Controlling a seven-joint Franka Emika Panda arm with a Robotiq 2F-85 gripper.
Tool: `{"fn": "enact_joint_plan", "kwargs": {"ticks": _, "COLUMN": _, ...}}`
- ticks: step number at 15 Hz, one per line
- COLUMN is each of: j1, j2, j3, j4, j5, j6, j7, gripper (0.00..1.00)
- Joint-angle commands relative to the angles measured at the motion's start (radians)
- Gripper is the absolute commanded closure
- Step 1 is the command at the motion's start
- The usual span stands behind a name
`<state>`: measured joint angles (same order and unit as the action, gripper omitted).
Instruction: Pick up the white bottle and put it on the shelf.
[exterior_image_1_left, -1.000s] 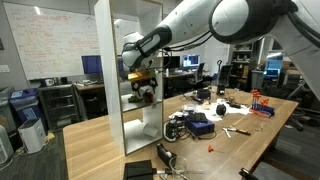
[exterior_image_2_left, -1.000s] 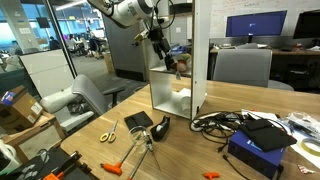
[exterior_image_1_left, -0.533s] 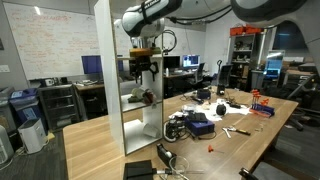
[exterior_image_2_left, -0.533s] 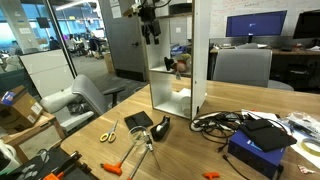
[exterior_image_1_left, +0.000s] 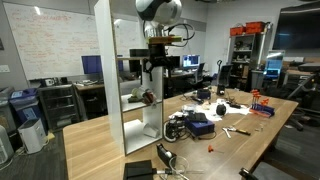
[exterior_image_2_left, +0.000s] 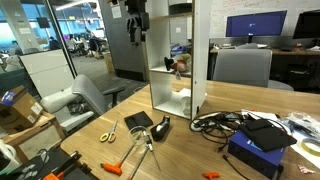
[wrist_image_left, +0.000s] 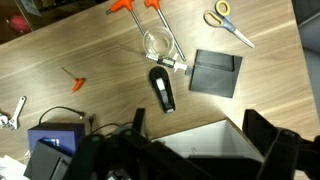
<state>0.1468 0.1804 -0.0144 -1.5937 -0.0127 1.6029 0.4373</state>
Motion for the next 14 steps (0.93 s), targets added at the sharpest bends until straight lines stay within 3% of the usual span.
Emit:
{"fn": "enact_joint_plan", "kwargs": {"ticks": 1, "j1": -0.037, "j2": -0.216, "j3": 0.015, "j4": -0.246, "j5": -0.005, "j6": 0.067, "j7": -0.062, "gripper": 0.0}}
{"fn": "enact_joint_plan", "kwargs": {"ticks": 8, "j1": -0.094, "j2": -0.543, "j3": 0.02, "j4": -0.62, "j5": -0.051, "j6": 0.181, "j7": -0.188, "gripper": 0.0}}
{"fn": "enact_joint_plan", "kwargs": {"ticks": 13, "j1": -0.131, "j2": -0.804, "j3": 0.031, "j4": -0.894, "j5": -0.081, "j6": 0.242, "j7": -0.178, "gripper": 0.0}}
{"fn": "enact_joint_plan", "kwargs": {"ticks": 14, "j1": -0.13, "j2": -0.664, "j3": 0.032, "j4": -0.763, "j5": -0.059, "j6": 0.19, "j7": -0.189, "gripper": 0.0}}
